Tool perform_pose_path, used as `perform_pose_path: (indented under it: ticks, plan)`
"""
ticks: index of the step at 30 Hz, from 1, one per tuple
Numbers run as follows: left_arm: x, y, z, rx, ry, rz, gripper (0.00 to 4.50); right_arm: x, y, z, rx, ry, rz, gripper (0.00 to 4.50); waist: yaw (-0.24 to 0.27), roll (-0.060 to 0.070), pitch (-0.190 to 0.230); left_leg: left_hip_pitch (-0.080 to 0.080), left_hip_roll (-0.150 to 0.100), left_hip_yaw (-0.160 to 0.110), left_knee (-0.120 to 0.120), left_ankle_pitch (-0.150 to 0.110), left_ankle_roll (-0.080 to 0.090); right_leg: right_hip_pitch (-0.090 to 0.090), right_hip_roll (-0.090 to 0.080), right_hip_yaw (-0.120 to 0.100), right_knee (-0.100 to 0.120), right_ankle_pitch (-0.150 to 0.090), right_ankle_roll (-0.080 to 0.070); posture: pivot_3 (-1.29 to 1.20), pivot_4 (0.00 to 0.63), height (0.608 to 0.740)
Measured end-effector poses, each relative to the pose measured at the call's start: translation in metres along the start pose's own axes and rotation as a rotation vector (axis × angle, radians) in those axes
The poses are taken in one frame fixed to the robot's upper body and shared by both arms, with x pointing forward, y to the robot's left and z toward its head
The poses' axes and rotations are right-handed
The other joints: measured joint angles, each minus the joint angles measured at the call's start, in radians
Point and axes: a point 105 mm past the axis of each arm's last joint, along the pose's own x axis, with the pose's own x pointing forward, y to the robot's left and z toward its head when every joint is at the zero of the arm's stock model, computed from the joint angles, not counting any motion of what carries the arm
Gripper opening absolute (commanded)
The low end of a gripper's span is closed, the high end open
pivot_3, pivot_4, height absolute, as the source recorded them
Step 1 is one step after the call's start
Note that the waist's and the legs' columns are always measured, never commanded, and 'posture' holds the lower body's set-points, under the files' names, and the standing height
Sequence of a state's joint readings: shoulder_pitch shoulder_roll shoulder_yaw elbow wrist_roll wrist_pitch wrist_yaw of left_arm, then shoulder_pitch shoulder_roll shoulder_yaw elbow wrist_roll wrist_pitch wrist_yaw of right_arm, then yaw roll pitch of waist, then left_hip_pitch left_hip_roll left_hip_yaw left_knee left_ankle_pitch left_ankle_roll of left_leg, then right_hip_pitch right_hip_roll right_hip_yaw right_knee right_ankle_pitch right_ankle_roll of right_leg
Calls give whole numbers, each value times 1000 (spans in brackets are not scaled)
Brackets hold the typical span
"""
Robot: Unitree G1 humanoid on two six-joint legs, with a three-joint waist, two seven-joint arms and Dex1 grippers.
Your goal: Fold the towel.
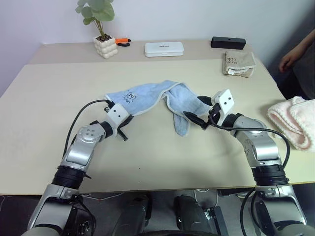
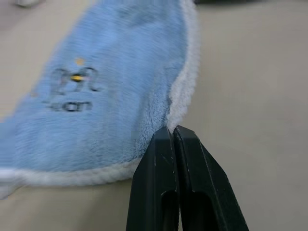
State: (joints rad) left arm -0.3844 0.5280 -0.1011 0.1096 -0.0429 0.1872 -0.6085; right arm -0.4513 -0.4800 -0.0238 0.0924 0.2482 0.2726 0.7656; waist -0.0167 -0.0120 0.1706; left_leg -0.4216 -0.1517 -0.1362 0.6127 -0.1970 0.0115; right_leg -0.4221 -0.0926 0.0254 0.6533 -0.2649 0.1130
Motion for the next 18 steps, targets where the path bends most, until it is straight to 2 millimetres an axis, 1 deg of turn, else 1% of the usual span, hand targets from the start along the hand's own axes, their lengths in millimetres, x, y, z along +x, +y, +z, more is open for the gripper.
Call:
perform_pose_path:
  ticks: [2,4,5,8,10,12,14,18]
  plan:
    - [-12,5,0,3,-8,20,36,1,0,1,-9,-1,2,4500,1,0,0,0,0,0,0,0,0,0,0,0,0,0,0,0,150,736]
    - [-31,5,1,-3,-27,26,36,1,-4,-2,-28,18,-2,4500,-2,0,0,0,0,0,0,0,0,0,0,0,0,0,0,0,150,736]
    - [-45,5,-3,-12,-23,32,36,2,-7,-3,-36,34,-10,4500,-5,0,0,0,0,1,0,0,0,0,0,1,0,0,0,0,150,736]
    - [-82,11,-17,-26,36,61,36,2,-28,-9,-44,93,-70,4500,-1,1,0,0,1,1,0,0,0,-1,1,1,0,0,-1,0,150,736]
    - [-96,14,-22,-37,63,84,36,7,-44,-10,-25,125,-126,4500,3,1,0,0,2,1,0,0,-1,0,1,0,0,1,-3,0,150,736]
    - [-102,14,-24,-44,72,96,36,13,-54,-11,7,144,-157,4500,7,1,0,0,2,1,0,0,-1,0,1,0,-1,1,-3,0,150,736]
    - [-103,14,-24,-45,74,98,36,18,-61,-14,34,166,-175,4500,7,1,0,0,2,1,0,0,-1,0,1,0,-3,1,-2,0,150,736]
    - [-103,13,-19,-40,62,101,36,22,-67,-32,43,263,-178,4500,3,1,0,0,2,1,-1,0,0,1,1,0,-3,1,-2,0,150,736]
